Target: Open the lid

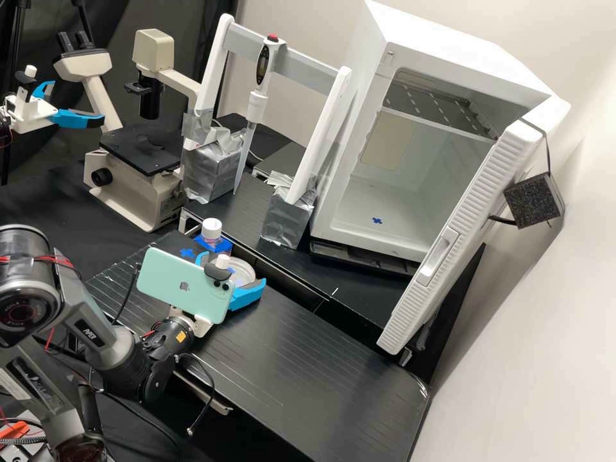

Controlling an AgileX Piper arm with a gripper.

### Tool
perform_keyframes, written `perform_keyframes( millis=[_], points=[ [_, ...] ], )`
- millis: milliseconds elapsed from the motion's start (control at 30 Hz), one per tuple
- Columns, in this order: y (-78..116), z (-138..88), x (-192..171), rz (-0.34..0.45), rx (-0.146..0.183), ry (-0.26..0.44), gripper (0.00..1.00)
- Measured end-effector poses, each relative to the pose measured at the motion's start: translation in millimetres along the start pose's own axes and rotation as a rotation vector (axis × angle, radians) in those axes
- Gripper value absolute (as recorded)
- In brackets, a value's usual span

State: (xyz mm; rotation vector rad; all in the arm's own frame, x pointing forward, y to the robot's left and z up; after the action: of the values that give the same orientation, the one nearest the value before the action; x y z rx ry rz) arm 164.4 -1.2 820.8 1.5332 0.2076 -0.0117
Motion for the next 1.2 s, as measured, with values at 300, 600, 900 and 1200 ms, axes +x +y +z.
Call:
perform_keyframes(
  millis=[300, 600, 900, 1200],
  points=[
    [-0.5, -1, 0, -0.003, 0.0, 0.004, 0.0],
    [3.6, 3, -4, 0.012, 0.008, -0.017, 0.0],
    [15.0, 4, -13, 0.078, 0.028, -0.046, 0.0],
    [14.0, 0, -13, 0.072, 0.031, -0.023, 0.0]
  ],
)
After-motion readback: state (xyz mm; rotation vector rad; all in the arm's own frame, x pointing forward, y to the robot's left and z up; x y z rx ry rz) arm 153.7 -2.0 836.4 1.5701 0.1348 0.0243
